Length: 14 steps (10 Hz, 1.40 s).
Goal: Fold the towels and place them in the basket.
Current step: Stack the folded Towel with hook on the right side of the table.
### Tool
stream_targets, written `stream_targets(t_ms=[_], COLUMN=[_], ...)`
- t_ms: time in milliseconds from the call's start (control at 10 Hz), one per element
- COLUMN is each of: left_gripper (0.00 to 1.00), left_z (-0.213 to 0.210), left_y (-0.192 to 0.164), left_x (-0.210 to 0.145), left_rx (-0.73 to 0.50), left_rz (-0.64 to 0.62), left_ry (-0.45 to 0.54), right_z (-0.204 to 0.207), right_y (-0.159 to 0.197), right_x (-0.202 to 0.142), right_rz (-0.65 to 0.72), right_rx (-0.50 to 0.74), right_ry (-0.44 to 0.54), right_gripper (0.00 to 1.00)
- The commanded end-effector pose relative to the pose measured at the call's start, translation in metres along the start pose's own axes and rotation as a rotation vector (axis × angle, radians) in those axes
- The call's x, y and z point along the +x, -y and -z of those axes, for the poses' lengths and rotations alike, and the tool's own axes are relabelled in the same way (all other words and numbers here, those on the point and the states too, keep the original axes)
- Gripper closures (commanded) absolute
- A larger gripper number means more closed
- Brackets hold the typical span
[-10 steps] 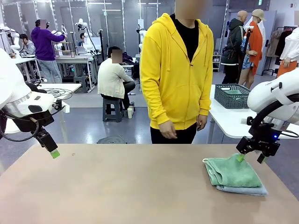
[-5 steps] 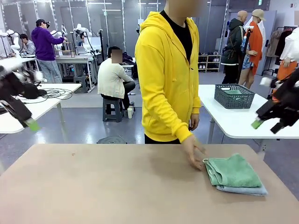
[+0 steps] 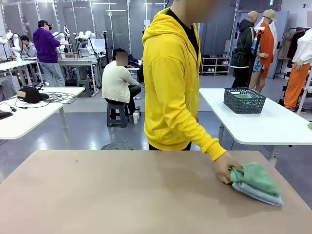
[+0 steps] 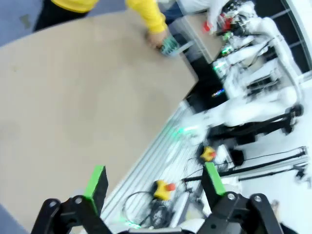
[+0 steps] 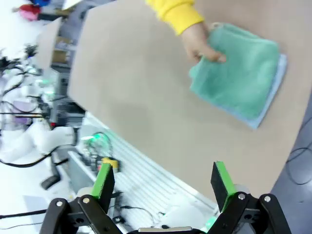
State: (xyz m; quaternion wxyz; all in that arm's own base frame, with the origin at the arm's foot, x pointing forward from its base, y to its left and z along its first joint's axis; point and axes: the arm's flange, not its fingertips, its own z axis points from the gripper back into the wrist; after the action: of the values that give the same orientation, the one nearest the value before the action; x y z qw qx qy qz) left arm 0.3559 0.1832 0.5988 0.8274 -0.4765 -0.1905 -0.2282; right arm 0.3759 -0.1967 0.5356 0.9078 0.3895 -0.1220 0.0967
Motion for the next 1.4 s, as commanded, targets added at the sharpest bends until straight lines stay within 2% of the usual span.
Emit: stream_targets(t_ms=[0,200,500,600,700,800,1300], left_gripper=[0.02,0.02,0.02,0.02,0.02,0.02,0.02], left_z=[-0.041,-0.08,-0.104,-0.107,-0.105,-0.071,-0.071], left_y=[-0.037,-0.081,-0.121,-0.125,-0.129,-0.12,-0.12], left_x=[-0.021,-0.075,-0.125,-0.125,-0.118,-0.131,-0.131], left_rx=[-0.188,-0.272,-0.297,-0.286,-0.271,-0.281,-0.281], left_rz=[-0.083,-0.16,-0.251,-0.258,-0.259,-0.28,-0.28], left_ry=[0.119,0.259,0.341,0.358,0.332,0.337,0.337], right_z=[-0.018,-0.024,-0.03,-0.031,-0.028,-0.03,-0.03], right_y=[0.024,0.043,0.057,0.057,0.055,0.059,0.059], right_x=[-0.016,-0.043,-0.082,-0.084,-0.079,-0.085,-0.085], right_rz=[0.004,0.025,0.052,0.061,0.058,0.079,0.079], right_rx=[0.202,0.312,0.392,0.405,0.429,0.374,0.374], right_ry=[0.018,0.052,0.102,0.124,0.139,0.087,0.087], right_gripper=[0.0,0.0,0.0,0.0,0.0,0.0,0.0])
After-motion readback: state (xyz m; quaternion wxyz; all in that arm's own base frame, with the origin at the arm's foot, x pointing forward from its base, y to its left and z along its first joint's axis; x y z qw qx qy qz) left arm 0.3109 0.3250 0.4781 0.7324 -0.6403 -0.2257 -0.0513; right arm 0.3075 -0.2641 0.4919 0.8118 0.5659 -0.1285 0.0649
